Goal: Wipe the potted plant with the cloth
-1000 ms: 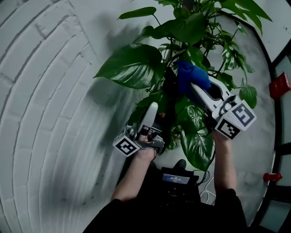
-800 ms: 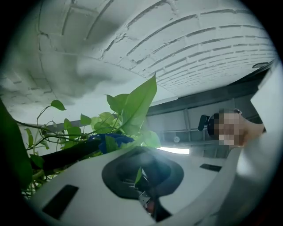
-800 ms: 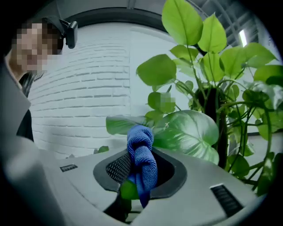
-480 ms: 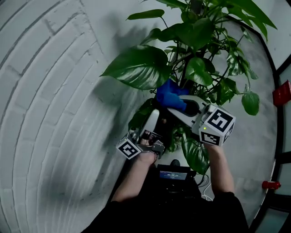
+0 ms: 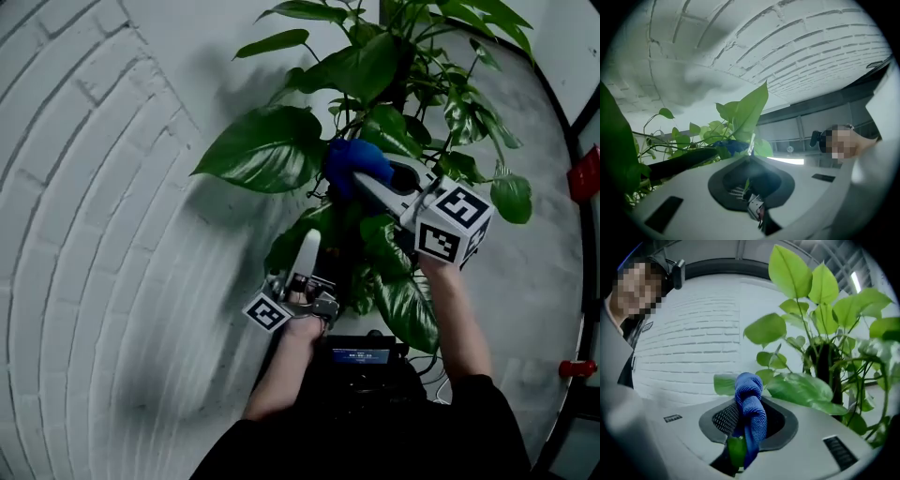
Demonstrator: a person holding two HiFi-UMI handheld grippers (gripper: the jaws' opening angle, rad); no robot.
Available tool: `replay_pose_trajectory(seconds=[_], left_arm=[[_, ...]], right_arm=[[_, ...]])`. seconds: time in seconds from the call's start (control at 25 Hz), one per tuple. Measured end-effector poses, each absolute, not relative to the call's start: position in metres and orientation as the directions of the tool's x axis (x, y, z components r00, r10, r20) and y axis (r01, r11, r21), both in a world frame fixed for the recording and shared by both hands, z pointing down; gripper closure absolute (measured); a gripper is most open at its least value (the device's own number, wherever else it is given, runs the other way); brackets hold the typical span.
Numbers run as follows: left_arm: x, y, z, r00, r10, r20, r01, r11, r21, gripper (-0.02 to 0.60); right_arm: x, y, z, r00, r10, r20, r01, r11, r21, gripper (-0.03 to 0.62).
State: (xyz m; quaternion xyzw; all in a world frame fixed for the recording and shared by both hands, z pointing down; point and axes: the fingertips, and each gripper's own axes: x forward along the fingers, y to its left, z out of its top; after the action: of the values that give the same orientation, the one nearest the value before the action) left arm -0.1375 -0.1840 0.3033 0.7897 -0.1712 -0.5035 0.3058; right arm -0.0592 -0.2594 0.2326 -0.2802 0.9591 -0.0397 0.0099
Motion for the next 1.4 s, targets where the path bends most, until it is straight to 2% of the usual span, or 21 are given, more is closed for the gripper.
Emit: replay_pose_trajectory(seconds=[0.12,0.2,0.4,0.48,0.56,0.64,0.68,0.76,0.84,1.0,1.12,1.4], left_arm=[[-0.137,-0.181,0.303,0.437,-0.577,-0.690,0.024,-0.759,0.651,0.572],[-0.137,-0.181,0.302,0.440,-0.577,-0.687,0.012,-0.762,0.648,0.572],[-0.140,-0.183,0.305,0.428,-0.592,-0.683,0.016,-0.750,0.661,0.572],[-0.140,-0.184,0.301,0.426,-0.591,-0.685,0.019,-0.751,0.660,0.572],[-0.140,-0.186,0.295,0.428,-0.582,-0.692,0.016,-0.760,0.650,0.571],[-0.141,-0.186,0.288,0.427,-0.569,-0.703,0.010,-0.774,0.633,0.550],[-0.143,-0.186,0.284,0.424,-0.565,-0.708,0.006,-0.780,0.626,0.523],[-0.147,-0.185,0.278,0.414,-0.562,-0.716,-0.007,-0.789,0.615,0.411],[-0.149,-0.185,0.271,0.403,-0.552,-0.730,-0.015,-0.801,0.598,0.343],[-0.150,-0.186,0.257,0.394,-0.528,-0.752,-0.018,-0.823,0.568,0.322],[-0.152,-0.194,0.255,0.389,-0.537,-0.749,-0.021,-0.818,0.575,0.319],[-0.159,-0.199,0.242,0.375,-0.512,-0.773,0.004,-0.833,0.553,0.318]], right_arm=[[-0.092,-0.242,0.262,-0.896,-0.437,0.075,-0.443,0.891,-0.099,0.479],[-0.104,-0.226,0.269,-0.915,-0.395,0.080,-0.402,0.910,-0.100,0.479],[-0.104,-0.198,0.251,-0.953,-0.300,-0.040,-0.292,0.945,-0.145,0.479],[-0.082,-0.202,0.236,-0.925,-0.350,-0.145,-0.325,0.930,-0.169,0.479],[-0.042,-0.216,0.223,-0.846,-0.472,-0.246,-0.430,0.879,-0.206,0.480],[-0.004,-0.230,0.220,-0.758,-0.585,-0.288,-0.538,0.811,-0.232,0.480],[0.009,-0.234,0.222,-0.727,-0.622,-0.291,-0.576,0.783,-0.236,0.480],[0.025,-0.235,0.228,-0.697,-0.660,-0.281,-0.618,0.751,-0.232,0.480],[0.031,-0.233,0.234,-0.685,-0.676,-0.271,-0.640,0.737,-0.218,0.479],[0.043,-0.227,0.231,-0.630,-0.715,-0.303,-0.702,0.691,-0.170,0.479],[0.035,-0.232,0.238,-0.644,-0.723,-0.249,-0.728,0.679,-0.091,0.480],[-0.043,-0.228,0.273,-0.815,-0.571,-0.103,-0.571,0.821,-0.030,0.479]])
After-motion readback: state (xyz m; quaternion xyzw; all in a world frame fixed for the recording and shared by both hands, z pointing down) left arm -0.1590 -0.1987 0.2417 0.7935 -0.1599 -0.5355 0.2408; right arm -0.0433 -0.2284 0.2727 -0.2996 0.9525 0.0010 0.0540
